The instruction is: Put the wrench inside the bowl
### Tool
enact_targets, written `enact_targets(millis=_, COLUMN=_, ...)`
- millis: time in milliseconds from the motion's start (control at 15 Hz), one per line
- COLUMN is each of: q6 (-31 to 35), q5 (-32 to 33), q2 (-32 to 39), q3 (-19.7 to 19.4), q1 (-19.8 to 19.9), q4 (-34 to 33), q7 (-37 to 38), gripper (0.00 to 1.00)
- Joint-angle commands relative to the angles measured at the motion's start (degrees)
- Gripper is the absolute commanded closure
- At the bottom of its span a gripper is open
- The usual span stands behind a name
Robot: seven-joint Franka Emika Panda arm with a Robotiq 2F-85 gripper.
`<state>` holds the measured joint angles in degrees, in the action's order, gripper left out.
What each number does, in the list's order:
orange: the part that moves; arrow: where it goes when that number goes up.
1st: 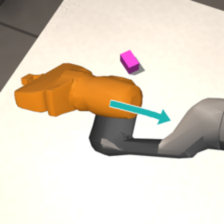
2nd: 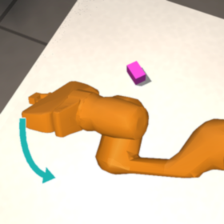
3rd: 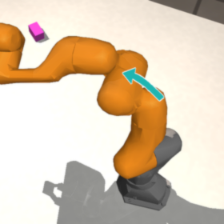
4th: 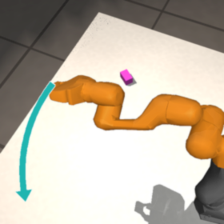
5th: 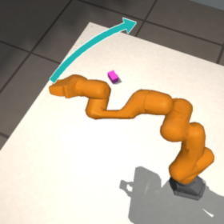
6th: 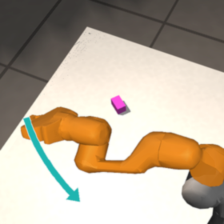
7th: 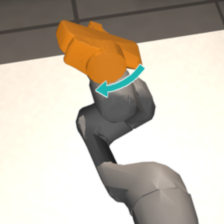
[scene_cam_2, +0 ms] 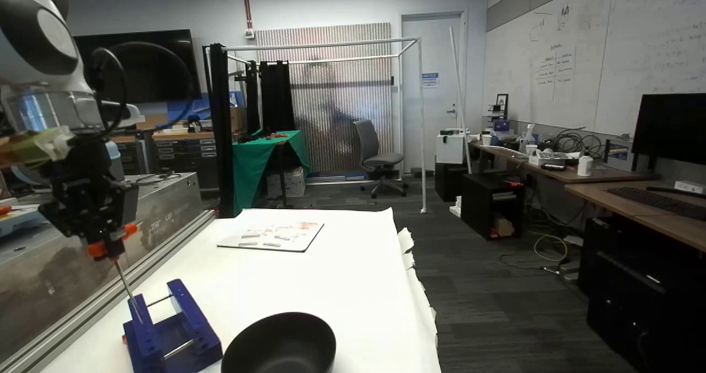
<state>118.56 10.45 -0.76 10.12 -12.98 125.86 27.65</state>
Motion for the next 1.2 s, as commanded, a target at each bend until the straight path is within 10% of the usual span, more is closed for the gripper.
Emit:
enact_targets(millis=0, q6=-6.07, q5=2.52, q2=-6.17, q3=0.74, q1=1.09, q4=0.74, q7=0.84, gripper=0.94)
enact_targets(millis=667, q6=-8.60, q5=14.38, q2=4.50, q3=-4.51, q1=8.85, q4=-0.81, q7=4.13, gripper=0.94)
enact_targets(millis=1133, q6=-4.69, q5=19.42, q2=17.29, q3=-7.68, q1=7.04, q4=-4.85, q7=6.75, gripper=0.94)
